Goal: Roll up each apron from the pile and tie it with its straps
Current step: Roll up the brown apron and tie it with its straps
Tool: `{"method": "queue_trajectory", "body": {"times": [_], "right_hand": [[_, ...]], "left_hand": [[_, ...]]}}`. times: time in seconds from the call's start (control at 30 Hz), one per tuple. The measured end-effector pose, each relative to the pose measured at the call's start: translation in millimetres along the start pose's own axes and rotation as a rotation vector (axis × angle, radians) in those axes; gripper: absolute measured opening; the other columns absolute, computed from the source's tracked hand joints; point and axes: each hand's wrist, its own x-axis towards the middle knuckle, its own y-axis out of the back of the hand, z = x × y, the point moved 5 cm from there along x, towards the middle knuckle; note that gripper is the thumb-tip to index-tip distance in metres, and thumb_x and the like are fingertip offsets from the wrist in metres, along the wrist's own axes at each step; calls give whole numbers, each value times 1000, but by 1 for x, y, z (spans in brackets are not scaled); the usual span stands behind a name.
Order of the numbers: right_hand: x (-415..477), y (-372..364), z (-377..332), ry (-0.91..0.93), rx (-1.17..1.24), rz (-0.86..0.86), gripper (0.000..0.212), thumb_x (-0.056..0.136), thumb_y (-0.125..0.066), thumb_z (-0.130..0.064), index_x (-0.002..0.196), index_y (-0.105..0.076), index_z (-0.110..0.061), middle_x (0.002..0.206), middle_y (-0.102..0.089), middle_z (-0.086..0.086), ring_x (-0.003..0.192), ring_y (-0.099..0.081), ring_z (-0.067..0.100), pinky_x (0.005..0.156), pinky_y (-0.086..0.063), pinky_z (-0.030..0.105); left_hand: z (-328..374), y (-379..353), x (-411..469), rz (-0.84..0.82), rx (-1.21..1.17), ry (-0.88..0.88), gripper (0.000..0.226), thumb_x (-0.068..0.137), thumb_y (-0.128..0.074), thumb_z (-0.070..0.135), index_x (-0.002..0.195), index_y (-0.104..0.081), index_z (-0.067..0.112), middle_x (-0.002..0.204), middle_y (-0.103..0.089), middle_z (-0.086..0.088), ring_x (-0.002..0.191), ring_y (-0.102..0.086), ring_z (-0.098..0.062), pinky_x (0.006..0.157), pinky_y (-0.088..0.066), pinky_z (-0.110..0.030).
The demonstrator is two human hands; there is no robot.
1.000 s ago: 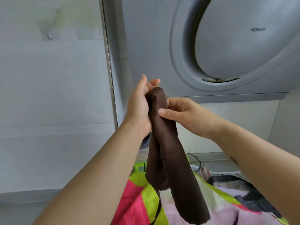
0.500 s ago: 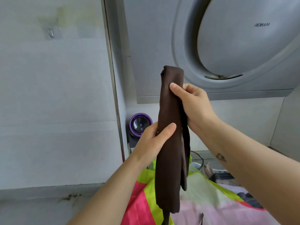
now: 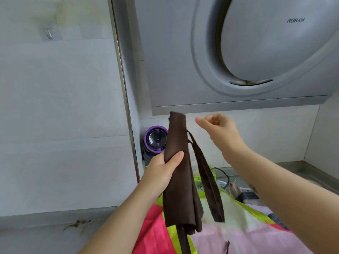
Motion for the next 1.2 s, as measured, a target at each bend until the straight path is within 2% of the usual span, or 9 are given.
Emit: {"method": "queue_trajectory", "body": {"times": [0.13,0.23,0.37,0.47,0.57,0.73,0.87,1.07,1.2], "right_hand": [[-42,-29,35,-285,-62,-543,54,78,-54,-64,82,-65,-11,78,-65,4,69,-60,17,67,-48,28],[-59,-53,58,-514,129,-799,71,69,-53,-73,110,-67,-17,106,-70,-1,102,-64,18,94,-48,35],[-46,-59,49,-527,437,-667,51,85,-61,-41,125,-60,-9,124,-63,14,120,-56,30,106,-41,45],[-40,-58,42,-481,499,-596,32,92,-54,-23,115,-63,-2,109,-68,17,96,-67,26,88,-54,36],[-37,-60,37,-471,560,-528,24,94,-53,-22,103,-66,-4,90,-71,12,77,-69,20,70,-58,29],[-26,-50,39,-555,641,-284,32,93,-56,-31,114,-66,-9,87,-71,7,60,-67,16,52,-54,26],[-21,-41,40,-537,636,-248,32,91,-59,-36,112,-67,-14,96,-74,2,65,-69,14,58,-54,27],[-24,-44,32,-508,523,-421,17,89,-62,-20,97,-72,-8,91,-72,8,74,-67,16,67,-57,27],[-13,-35,33,-447,651,-198,21,91,-60,-15,107,-68,-4,97,-71,12,77,-67,18,60,-58,27]], "left_hand": [[-9,11,6,48,17,6,15,92,-60,31,99,-70,22,93,-74,-3,88,-71,-18,89,-54,-41],[-5,3,6,-43,53,-31,22,90,-60,34,110,-67,27,103,-73,5,99,-68,-14,96,-50,-42],[-1,-7,4,-143,-5,-86,42,83,-62,37,124,-57,29,114,-70,7,107,-65,-12,98,-50,-38],[-2,-11,2,-172,-63,-141,55,77,-63,33,130,-50,31,119,-67,9,111,-62,-9,94,-51,-30],[-6,-14,0,-155,-149,-125,52,76,-67,30,126,-51,31,113,-69,8,105,-66,-11,84,-53,-25],[-24,-23,-7,-171,-197,20,25,79,-66,37,102,-71,28,103,-73,-3,96,-69,-21,92,-51,-43],[-29,-27,-12,-250,-185,119,19,83,-63,33,87,-76,20,94,-74,-6,86,-68,-18,88,-50,-42],[-32,-29,-20,-396,-229,277,21,86,-62,11,104,-67,3,108,-71,-12,99,-67,-20,96,-50,-33],[-22,-27,-24,-252,-92,58,49,83,-70,29,127,-49,32,113,-70,7,106,-65,-10,97,-50,-33]]}}
